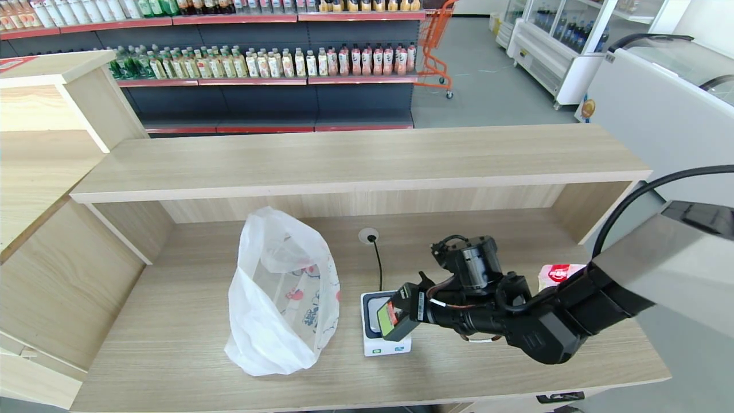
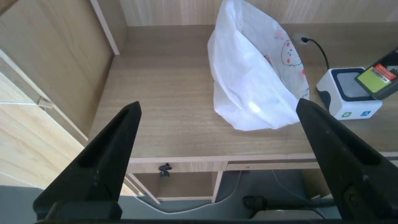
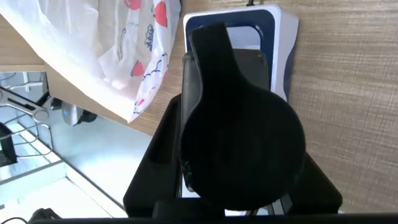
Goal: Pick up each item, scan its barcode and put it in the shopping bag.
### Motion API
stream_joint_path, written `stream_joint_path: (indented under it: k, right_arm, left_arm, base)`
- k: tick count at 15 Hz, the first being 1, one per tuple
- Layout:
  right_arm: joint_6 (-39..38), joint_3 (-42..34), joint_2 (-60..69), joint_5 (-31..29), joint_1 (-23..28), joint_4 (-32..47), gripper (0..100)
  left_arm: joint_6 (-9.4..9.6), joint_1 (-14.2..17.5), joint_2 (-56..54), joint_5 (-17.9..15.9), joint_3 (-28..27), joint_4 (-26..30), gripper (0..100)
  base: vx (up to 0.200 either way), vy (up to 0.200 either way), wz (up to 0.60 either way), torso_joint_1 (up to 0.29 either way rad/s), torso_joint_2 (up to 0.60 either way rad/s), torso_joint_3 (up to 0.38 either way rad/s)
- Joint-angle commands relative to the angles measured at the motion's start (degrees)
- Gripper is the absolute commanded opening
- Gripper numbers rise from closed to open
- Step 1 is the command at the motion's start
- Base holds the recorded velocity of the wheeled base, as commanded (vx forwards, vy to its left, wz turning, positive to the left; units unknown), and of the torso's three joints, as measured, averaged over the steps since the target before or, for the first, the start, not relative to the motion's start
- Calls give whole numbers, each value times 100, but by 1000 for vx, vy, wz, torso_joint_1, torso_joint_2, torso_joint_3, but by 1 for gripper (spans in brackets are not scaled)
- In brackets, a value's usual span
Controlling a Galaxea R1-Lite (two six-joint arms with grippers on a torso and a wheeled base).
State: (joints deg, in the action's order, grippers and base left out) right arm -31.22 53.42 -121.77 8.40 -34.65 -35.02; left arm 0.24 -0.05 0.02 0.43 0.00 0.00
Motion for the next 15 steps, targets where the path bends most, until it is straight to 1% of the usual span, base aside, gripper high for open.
stream_joint_path:
  k: [1, 5, 10, 11, 13, 14, 15]
  right_arm:
    - [11, 239, -277, 4, -33, -4, 0]
    - [99, 441, -461, -5, -51, -4, 0]
    - [28, 397, -330, 21, 2, -4, 0]
    - [-288, 406, -66, 21, 28, -4, 0]
    - [-1527, 380, 751, 100, 248, 4, 0]
    - [-1730, 336, 1103, 180, 432, 31, 0]
    - [-1703, 151, 1560, 285, 608, 57, 0]
  left_arm:
    - [2, 5, -2, 1, 0, 0, 100]
    - [-7, -4, -2, 1, 0, 0, 100]
    - [2, -4, -2, 1, 0, 0, 100]
    - [2, -4, -2, 1, 0, 0, 100]
    - [2, -4, -2, 1, 0, 0, 100]
    - [-7, -4, -2, 1, 0, 0, 100]
    - [2, 5, -2, 1, 0, 0, 100]
  base:
    - [0, 0, 0, 0, 0, 0]
    - [0, 0, 0, 0, 0, 0]
    - [0, 0, 0, 0, 0, 0]
    - [0, 0, 0, 0, 0, 0]
    - [0, 0, 0, 0, 0, 0]
    - [0, 0, 0, 0, 0, 0]
    - [0, 0, 0, 0, 0, 0]
